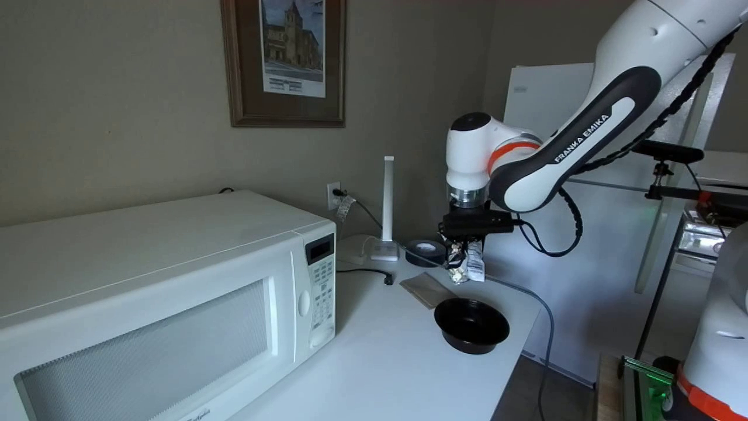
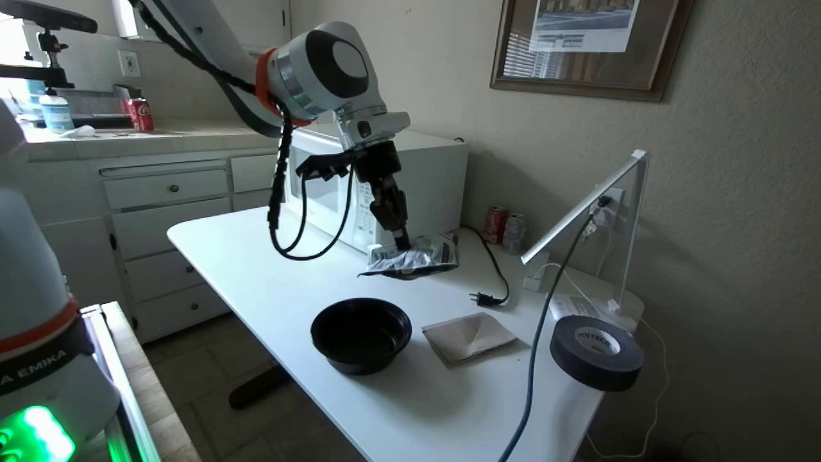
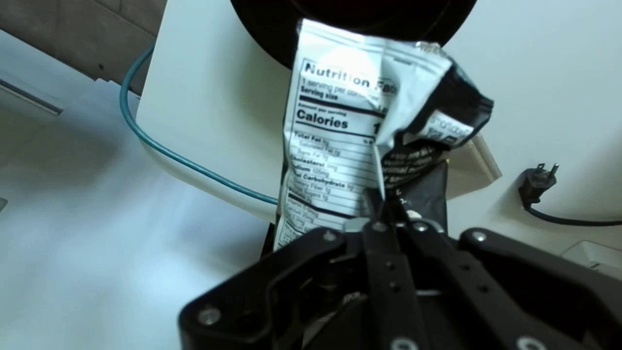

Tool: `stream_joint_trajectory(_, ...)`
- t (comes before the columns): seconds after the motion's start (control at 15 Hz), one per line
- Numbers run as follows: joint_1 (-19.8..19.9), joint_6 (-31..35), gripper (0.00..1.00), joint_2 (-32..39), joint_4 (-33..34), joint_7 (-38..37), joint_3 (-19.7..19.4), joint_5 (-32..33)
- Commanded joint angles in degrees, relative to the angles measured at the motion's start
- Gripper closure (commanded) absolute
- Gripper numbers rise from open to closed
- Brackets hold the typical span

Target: Pour the contents in the white and black packet into the black bowl.

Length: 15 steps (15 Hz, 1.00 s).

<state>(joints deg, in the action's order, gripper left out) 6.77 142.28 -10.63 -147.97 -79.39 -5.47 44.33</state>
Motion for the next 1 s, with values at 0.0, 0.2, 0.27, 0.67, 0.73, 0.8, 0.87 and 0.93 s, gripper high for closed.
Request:
stream_joint_trajectory(0.0,2.72,0.95,1.00,-2.50,-4.16,-8.91,2.46,8.97)
stream_joint_trajectory(0.2,2.71,0.49,1.00,-2.56,-5.69,-14.68,3.04,15.21)
stream_joint_trajectory(0.27,2.34,0.15,1.00,-2.63,-6.19,-15.87,3.11,16.52)
stream_joint_trajectory(0.67,1.40,-1.96,1.00,-3.22,-9.13,-22.00,3.43,23.95)
stream_joint_trajectory(0.73,1.30,-2.33,1.00,-3.36,-9.57,-22.93,3.41,25.11)
stream_joint_trajectory(0.8,1.20,-2.93,1.00,-3.64,-9.91,-24.28,3.48,26.63)
stream_joint_trajectory(0.87,1.06,-3.52,1.00,-3.90,-10.37,-25.54,3.50,27.79)
stream_joint_trajectory(0.93,0.86,-4.40,1.00,-4.31,-10.81,-26.95,3.63,28.97)
